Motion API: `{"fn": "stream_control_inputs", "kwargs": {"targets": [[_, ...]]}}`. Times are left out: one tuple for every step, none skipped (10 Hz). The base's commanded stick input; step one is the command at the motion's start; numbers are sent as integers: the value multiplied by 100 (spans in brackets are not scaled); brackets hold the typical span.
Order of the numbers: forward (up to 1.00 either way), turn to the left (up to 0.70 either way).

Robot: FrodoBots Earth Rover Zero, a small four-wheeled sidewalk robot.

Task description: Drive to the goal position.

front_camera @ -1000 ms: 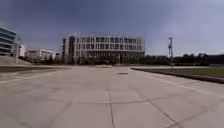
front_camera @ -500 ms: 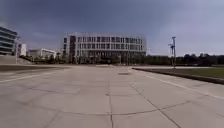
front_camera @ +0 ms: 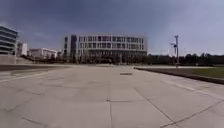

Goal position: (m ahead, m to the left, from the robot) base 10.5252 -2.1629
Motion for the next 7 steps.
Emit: {"fn": "stream_control_inputs", "kwargs": {"targets": [[70,-1],[70,-1],[70,-1],[70,-1],[70,-1],[70,-1],[70,-1]]}}
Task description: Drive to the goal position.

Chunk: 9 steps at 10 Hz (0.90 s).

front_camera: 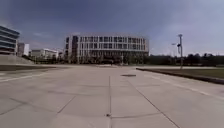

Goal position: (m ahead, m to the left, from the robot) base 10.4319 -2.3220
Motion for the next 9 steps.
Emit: {"fn": "stream_control_inputs", "kwargs": {"targets": [[70,-1],[70,-1],[70,-1],[70,-1],[70,-1],[70,-1],[70,-1],[70,-1],[70,-1]]}}
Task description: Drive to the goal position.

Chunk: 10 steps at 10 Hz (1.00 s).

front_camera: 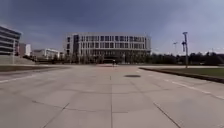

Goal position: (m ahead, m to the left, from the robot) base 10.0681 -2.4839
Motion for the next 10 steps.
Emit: {"fn": "stream_control_inputs", "kwargs": {"targets": [[70,-1],[70,-1],[70,-1],[70,-1],[70,-1],[70,-1],[70,-1],[70,-1],[70,-1],[70,-1]]}}
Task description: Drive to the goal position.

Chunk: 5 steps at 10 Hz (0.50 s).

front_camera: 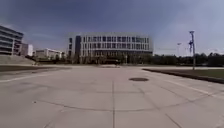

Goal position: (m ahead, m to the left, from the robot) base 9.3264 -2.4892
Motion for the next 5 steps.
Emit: {"fn": "stream_control_inputs", "kwargs": {"targets": [[70,-1],[70,-1],[70,-1],[70,-1],[70,-1]]}}
